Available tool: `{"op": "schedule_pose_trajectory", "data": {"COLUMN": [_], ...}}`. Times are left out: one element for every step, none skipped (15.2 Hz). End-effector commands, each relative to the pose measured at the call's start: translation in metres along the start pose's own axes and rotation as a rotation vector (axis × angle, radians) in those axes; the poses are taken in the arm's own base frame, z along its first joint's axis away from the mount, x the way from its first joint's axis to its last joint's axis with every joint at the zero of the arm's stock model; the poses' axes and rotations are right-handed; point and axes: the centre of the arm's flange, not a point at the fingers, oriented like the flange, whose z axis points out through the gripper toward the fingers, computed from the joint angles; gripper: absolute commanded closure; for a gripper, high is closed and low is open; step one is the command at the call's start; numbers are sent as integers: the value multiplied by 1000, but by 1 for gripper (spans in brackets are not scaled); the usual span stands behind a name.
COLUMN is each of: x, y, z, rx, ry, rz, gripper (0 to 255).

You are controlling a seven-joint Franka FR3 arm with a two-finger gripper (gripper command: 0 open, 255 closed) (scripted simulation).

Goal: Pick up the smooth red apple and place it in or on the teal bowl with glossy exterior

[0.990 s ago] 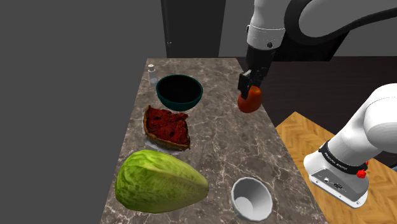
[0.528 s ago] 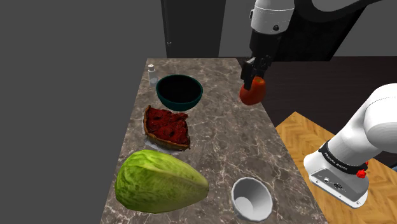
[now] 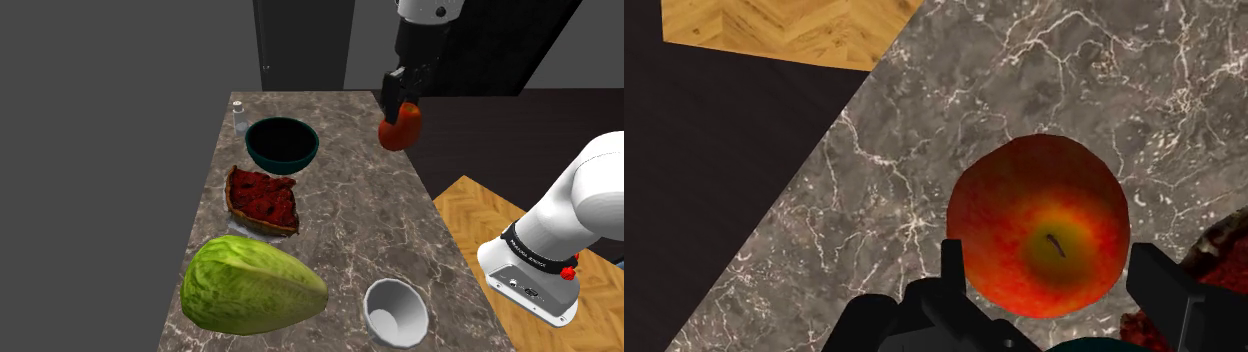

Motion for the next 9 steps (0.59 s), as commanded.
{"op": "schedule_pose_trajectory", "data": {"x": [19, 31, 43, 55, 67, 79, 91, 103, 115], "y": [-8, -13, -18, -23, -28, -33, -38, -43, -48], "z": [-5, -7, -9, -11, -14, -16, -18, -20, -22], "rx": [0, 0, 0, 0, 0, 0, 0, 0, 0], "ry": [-1, -1, -1, -1, -1, -1, -1, -1, -1], "rz": [0, 0, 0, 0, 0, 0, 0, 0, 0], "gripper": [255, 255, 255, 255, 255, 255, 255, 255, 255]}}
